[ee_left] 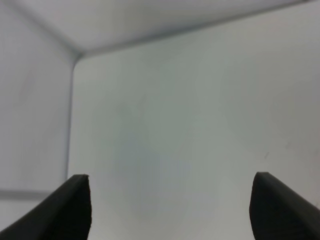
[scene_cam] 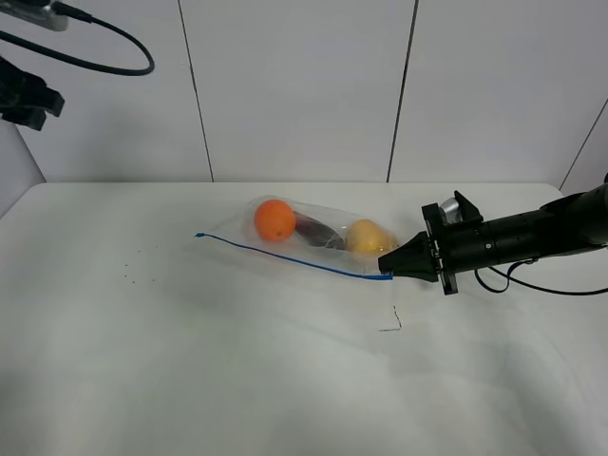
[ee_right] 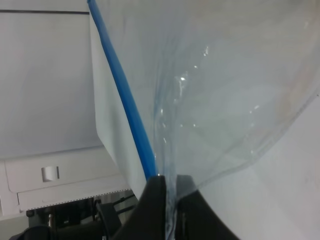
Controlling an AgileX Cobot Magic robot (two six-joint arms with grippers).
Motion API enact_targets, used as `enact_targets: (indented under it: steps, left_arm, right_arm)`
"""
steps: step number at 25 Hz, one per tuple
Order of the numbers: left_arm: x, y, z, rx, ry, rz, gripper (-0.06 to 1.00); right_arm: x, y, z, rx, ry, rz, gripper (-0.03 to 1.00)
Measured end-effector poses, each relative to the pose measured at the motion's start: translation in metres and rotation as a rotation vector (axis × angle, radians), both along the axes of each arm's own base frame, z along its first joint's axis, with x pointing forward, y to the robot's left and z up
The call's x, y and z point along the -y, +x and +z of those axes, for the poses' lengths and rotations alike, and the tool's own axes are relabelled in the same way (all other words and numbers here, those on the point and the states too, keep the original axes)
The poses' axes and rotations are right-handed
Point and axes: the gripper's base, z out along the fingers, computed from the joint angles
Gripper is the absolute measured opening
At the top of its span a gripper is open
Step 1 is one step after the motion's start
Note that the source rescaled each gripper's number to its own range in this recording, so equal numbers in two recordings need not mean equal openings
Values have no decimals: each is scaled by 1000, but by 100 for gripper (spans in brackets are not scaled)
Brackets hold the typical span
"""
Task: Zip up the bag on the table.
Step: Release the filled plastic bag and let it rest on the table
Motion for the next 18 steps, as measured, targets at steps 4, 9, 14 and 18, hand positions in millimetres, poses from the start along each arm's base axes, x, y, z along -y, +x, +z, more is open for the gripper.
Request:
enact_targets:
  steps: [4, 9, 14, 18]
  left_arm:
    - [-13, -21, 19, 43, -72, 46, 88]
    - [-30, -49, 22, 78, -89, 93, 88]
    - [-50, -77, -9, 21, -89, 169, 88]
    - [-51, -109, -17, 27, -96, 188, 88]
  right_arm:
    - [0, -1, 0, 0, -5, 7, 0]
    - [0, -1, 0, 0, -6, 8, 0]
    - [0, -1, -1, -1, -8, 12, 0]
    - [0, -1, -1, -1, -10, 14, 0]
